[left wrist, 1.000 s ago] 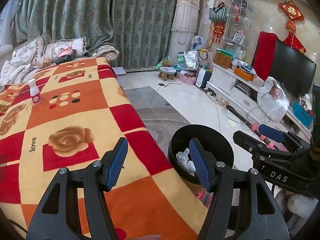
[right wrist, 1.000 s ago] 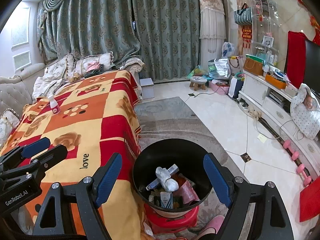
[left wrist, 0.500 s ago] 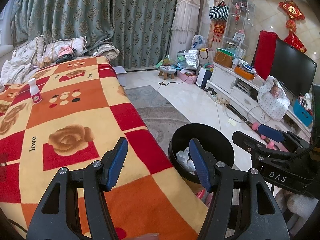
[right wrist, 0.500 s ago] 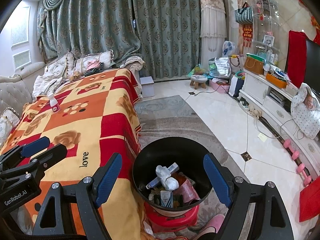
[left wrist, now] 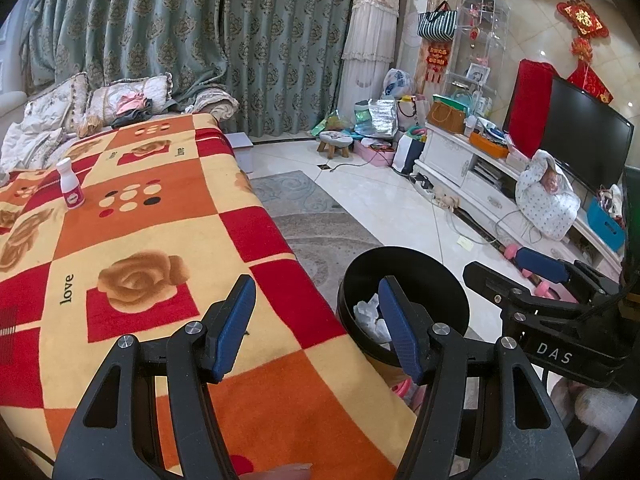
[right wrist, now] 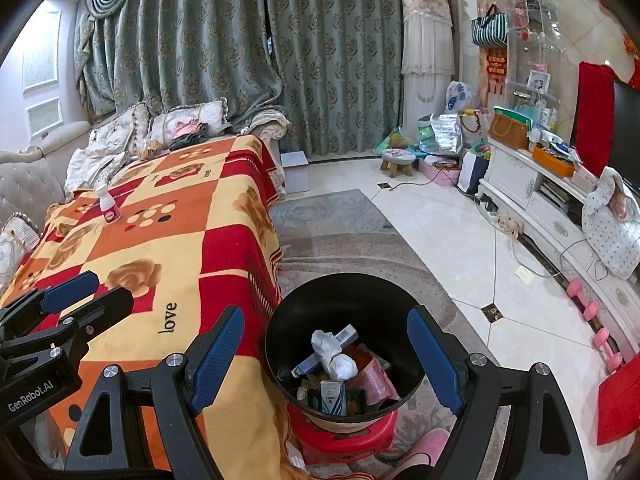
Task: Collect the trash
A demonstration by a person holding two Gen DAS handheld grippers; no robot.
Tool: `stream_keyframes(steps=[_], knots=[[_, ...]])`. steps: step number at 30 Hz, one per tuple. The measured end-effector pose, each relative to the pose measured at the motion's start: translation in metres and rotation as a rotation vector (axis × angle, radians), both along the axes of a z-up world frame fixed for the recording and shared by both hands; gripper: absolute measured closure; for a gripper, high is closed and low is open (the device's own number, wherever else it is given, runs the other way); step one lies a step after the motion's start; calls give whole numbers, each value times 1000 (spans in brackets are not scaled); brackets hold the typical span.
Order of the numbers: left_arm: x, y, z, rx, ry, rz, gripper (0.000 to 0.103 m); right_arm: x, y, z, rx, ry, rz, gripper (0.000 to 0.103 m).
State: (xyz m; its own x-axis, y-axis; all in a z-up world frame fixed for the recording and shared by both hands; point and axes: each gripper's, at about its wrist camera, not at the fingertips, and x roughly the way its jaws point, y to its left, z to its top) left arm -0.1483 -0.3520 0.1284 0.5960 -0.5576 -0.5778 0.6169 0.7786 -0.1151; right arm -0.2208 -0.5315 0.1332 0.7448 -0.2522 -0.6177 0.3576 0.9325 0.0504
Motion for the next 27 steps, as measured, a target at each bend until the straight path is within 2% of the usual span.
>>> stream_keyframes(steps=[27], knots=[[-14, 0, -9, 4, 26, -23, 40, 1, -5, -6, 2, 16, 1, 21]])
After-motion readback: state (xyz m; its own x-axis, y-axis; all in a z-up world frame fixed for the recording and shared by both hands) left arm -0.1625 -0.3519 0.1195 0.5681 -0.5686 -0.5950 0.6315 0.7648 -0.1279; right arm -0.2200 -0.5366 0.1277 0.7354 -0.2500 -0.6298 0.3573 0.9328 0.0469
